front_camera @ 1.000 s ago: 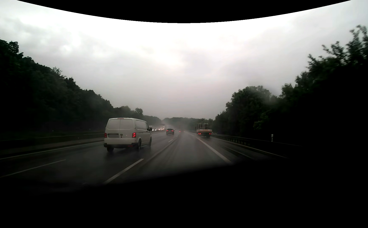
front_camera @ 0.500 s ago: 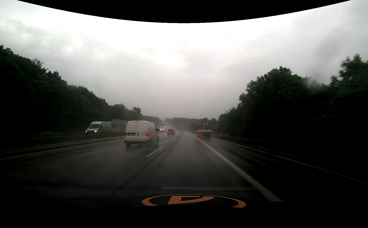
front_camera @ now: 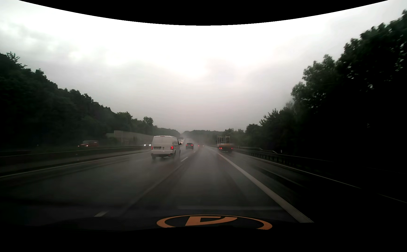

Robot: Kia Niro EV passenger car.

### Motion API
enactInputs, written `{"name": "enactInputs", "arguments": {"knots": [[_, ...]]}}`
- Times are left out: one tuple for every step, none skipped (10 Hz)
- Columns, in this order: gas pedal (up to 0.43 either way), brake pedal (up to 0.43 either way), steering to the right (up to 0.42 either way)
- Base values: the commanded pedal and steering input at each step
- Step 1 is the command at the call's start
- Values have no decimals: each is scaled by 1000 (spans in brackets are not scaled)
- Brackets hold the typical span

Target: Follow the waypoints while adhering to traffic rules and regulations

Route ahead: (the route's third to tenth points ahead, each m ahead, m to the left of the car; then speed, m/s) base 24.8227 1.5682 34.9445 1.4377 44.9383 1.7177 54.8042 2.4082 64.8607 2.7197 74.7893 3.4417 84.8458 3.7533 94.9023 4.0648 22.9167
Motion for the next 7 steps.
{"name": "enactInputs", "arguments": {"knots": [[79,0,-2],[79,0,-3],[79,0,-2],[79,0,-3],[79,0,-3],[79,0,-3],[79,0,-3]]}}
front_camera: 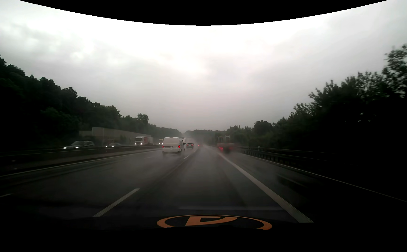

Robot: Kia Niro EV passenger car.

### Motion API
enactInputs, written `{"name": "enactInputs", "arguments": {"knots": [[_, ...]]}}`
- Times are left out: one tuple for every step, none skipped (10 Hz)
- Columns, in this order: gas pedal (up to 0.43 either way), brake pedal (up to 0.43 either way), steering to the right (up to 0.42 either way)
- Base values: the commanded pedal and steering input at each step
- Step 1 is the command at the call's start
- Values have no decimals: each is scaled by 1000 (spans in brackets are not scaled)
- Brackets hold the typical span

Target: Follow the waypoints while adhering to traffic rules and regulations

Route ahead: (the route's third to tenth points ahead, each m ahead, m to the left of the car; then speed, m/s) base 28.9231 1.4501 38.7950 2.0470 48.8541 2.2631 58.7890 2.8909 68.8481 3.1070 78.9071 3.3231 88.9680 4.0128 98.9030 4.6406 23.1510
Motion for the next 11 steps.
{"name": "enactInputs", "arguments": {"knots": [[79,0,-3],[79,0,-3],[79,0,-4],[79,0,-4],[79,0,-4],[79,0,-4],[79,0,-4],[67,0,-3],[67,0,-4],[67,0,-3],[67,0,-3]]}}
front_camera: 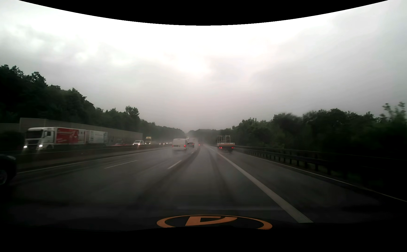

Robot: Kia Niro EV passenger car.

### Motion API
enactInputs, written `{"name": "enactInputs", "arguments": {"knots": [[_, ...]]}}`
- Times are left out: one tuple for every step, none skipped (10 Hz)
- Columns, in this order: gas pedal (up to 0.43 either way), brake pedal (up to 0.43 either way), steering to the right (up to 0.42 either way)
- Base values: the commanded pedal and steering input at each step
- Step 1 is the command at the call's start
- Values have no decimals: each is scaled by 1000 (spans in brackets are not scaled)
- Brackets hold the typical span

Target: Follow the waypoints while adhering to traffic rules and regulations

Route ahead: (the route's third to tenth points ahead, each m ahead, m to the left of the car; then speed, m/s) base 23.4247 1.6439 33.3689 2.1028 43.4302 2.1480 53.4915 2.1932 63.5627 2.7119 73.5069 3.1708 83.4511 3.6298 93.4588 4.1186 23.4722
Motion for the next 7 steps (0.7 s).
{"name": "enactInputs", "arguments": {"knots": [[67,0,-2],[59,0,-2],[59,0,-2],[39,0,-2],[20,0,-2],[20,0,-3],[8,0,-3]]}}
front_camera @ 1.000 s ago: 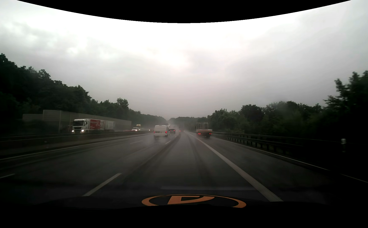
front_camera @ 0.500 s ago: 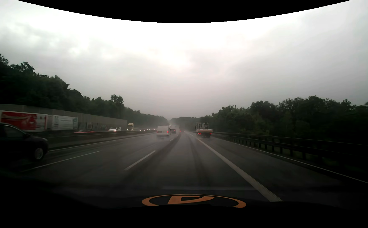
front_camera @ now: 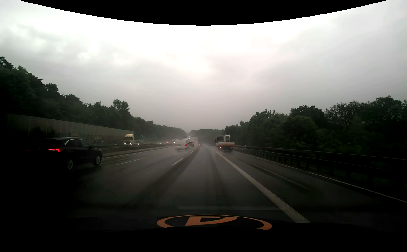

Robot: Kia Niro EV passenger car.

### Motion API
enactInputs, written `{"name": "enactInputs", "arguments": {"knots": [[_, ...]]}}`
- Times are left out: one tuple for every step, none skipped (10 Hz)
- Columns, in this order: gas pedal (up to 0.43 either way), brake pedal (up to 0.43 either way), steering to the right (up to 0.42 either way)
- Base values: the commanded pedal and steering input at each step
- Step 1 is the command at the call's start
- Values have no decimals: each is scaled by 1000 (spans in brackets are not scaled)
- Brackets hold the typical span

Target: Follow the waypoints while adhering to traffic rules and regulations

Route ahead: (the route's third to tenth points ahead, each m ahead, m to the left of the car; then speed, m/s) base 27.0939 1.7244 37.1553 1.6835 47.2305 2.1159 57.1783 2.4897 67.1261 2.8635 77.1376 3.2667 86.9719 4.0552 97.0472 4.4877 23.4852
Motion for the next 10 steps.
{"name": "enactInputs", "arguments": {"knots": [[0,0,-3],[0,0,-3],[0,0,-4],[0,0,-4],[0,0,-4],[0,0,-4],[8,0,-4],[8,0,-4],[8,0,-4],[20,0,-4]]}}
